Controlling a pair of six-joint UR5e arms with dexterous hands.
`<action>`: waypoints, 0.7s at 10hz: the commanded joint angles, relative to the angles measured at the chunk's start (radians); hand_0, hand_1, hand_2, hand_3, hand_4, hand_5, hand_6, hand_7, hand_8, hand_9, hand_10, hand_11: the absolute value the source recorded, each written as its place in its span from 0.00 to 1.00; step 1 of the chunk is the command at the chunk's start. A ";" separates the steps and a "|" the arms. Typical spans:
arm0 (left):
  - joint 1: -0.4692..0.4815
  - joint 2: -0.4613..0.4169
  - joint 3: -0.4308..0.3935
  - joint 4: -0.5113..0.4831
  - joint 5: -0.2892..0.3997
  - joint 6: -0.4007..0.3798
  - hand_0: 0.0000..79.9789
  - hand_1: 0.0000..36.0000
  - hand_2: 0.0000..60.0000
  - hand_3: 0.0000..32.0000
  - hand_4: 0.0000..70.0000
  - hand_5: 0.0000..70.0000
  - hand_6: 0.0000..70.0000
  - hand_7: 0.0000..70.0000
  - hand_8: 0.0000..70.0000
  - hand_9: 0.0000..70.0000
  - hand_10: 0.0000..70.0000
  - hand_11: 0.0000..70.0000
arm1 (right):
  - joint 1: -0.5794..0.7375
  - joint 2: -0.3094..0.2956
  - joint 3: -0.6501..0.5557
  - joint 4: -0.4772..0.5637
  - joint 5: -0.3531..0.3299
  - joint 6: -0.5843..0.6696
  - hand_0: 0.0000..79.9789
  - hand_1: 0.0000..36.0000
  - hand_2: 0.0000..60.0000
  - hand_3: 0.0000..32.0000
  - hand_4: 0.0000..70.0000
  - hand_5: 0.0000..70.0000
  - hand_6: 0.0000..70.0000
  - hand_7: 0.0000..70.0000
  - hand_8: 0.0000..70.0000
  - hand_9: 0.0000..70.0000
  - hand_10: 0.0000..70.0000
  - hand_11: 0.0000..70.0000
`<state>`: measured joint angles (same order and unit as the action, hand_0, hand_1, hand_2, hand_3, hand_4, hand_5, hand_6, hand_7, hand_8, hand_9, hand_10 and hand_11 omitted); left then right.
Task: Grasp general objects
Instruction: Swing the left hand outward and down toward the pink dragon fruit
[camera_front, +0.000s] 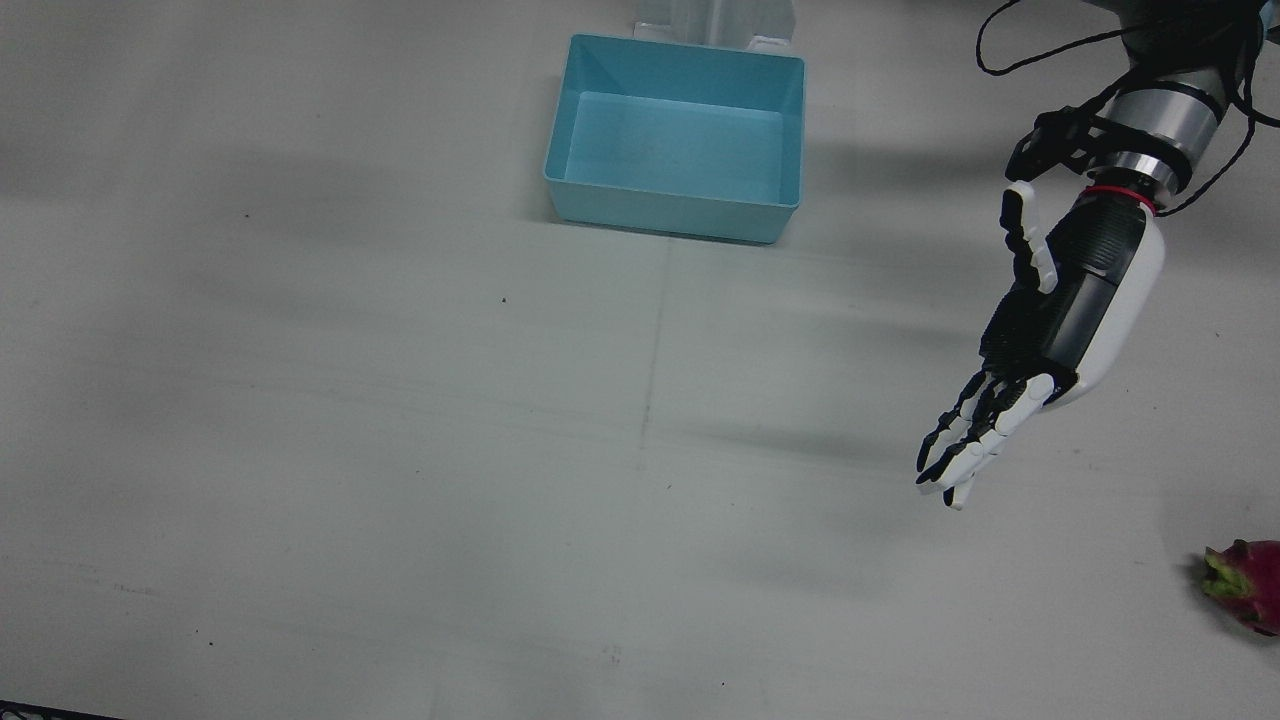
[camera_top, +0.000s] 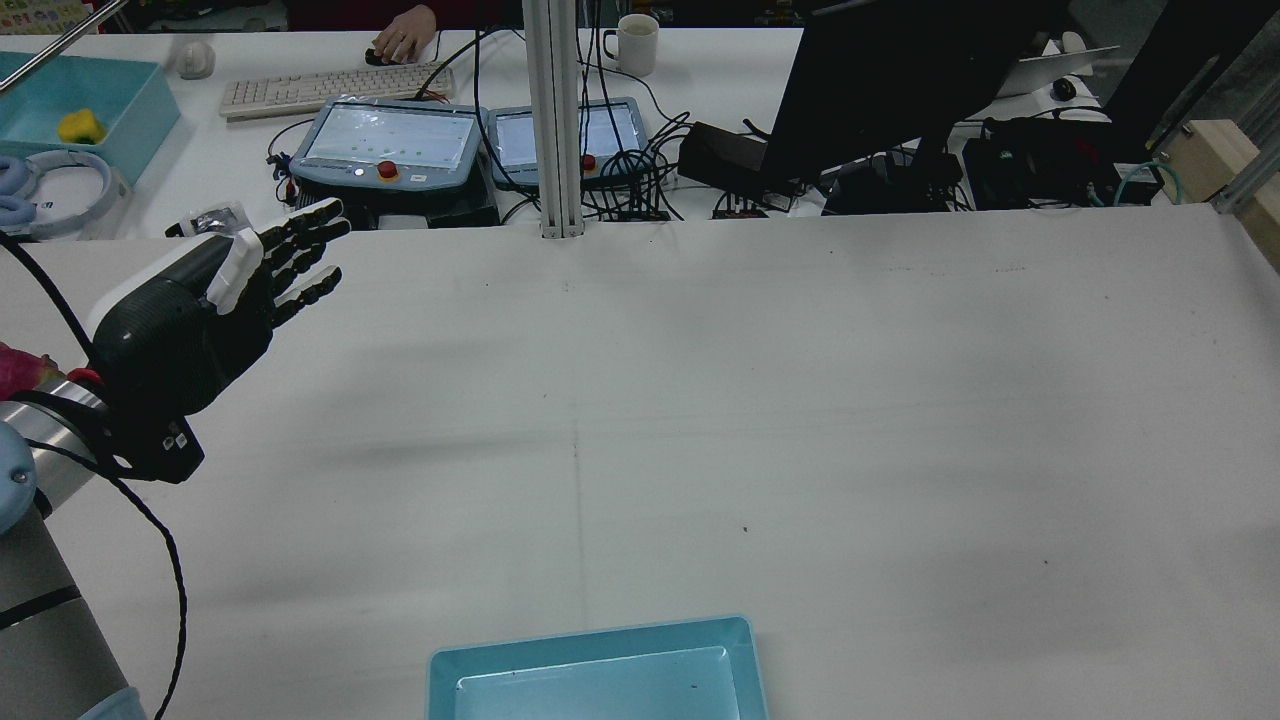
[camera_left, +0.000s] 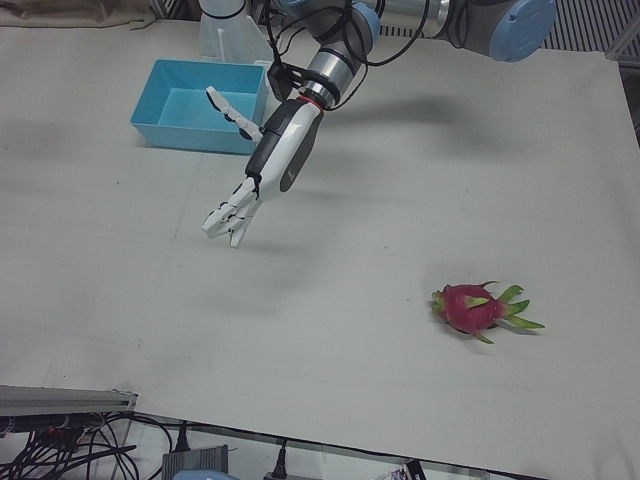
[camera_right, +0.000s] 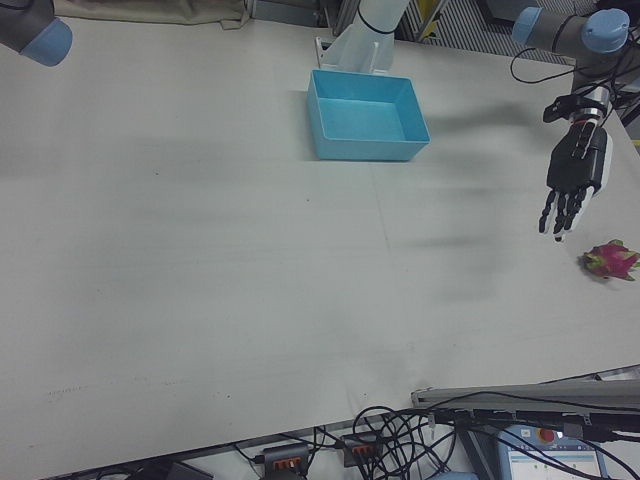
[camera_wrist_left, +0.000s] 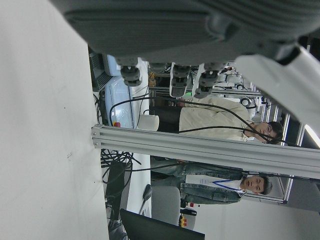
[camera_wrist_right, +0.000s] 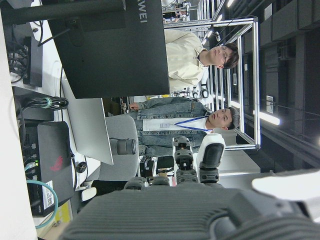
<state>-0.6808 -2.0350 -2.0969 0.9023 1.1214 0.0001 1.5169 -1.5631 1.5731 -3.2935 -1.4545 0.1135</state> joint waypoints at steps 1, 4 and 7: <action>-0.058 0.001 0.011 0.094 -0.003 0.115 0.58 0.14 0.00 0.00 0.04 0.09 0.00 0.28 0.00 0.03 0.00 0.00 | -0.001 0.000 -0.001 0.000 0.000 0.000 0.00 0.00 0.00 0.00 0.00 0.00 0.00 0.00 0.00 0.00 0.00 0.00; -0.196 -0.034 0.078 0.075 -0.002 0.412 0.57 0.09 0.00 0.00 0.02 0.11 0.02 0.31 0.00 0.04 0.00 0.00 | -0.001 0.000 -0.001 0.000 0.000 0.000 0.00 0.00 0.00 0.00 0.00 0.00 0.00 0.00 0.00 0.00 0.00 0.00; -0.229 -0.037 0.081 0.072 0.001 0.770 0.57 0.16 0.00 0.00 0.01 0.06 0.03 0.27 0.00 0.03 0.02 0.04 | -0.001 0.000 -0.001 0.000 0.000 0.000 0.00 0.00 0.00 0.00 0.00 0.00 0.00 0.00 0.00 0.00 0.00 0.00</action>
<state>-0.8771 -2.0691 -2.0294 0.9813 1.1195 0.4901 1.5157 -1.5632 1.5724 -3.2935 -1.4542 0.1135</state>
